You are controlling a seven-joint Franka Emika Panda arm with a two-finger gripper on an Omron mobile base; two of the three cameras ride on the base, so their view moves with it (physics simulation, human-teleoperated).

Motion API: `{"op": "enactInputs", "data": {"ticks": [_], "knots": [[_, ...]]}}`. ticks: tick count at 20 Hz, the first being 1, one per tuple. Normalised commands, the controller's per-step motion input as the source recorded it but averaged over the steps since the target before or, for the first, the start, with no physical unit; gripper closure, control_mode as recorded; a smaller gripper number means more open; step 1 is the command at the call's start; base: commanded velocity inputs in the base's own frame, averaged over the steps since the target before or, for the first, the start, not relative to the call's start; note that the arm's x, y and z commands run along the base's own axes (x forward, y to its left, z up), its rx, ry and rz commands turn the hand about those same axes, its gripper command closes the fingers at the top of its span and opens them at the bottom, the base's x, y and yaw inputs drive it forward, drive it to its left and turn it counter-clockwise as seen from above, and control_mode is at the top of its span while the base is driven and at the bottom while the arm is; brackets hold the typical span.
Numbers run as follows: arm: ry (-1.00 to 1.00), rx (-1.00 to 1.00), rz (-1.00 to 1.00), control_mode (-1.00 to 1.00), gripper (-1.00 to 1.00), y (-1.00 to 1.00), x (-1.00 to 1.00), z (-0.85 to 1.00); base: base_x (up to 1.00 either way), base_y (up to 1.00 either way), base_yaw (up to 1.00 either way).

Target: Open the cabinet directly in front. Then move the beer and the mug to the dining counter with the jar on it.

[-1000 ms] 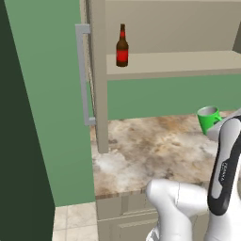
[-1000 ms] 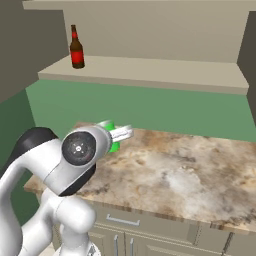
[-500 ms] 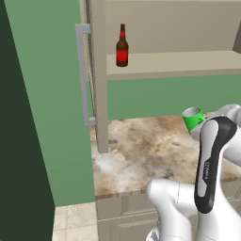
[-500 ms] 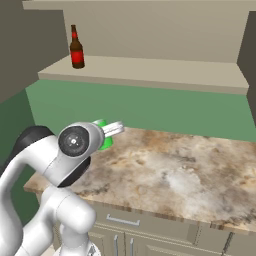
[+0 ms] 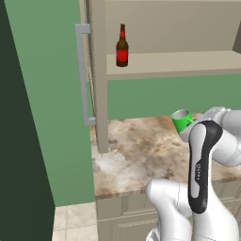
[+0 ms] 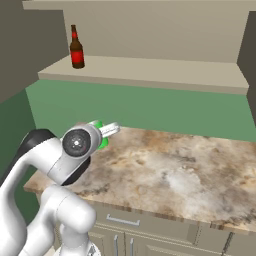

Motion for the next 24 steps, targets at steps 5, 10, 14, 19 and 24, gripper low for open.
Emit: {"op": "enactInputs", "data": {"ticks": [5,10,14,19,24], "knots": [[0.0,0.07,0.0,-1.0,1.0,0.0,-0.03,0.0,0.0,0.0,0.0],[-0.02,0.06,0.0,-1.0,1.0,-0.04,-0.04,0.0,0.0,0.0,0.0],[-0.03,0.01,0.0,-1.0,1.0,0.0,-0.01,0.0,0.0,0.0,0.0],[0.0,0.0,0.0,-1.0,1.0,0.0,0.0,0.0,0.0,0.0,0.0],[0.0,0.0,0.0,1.0,1.0,0.0,0.0,0.0,0.0,0.0,-0.01]]}}
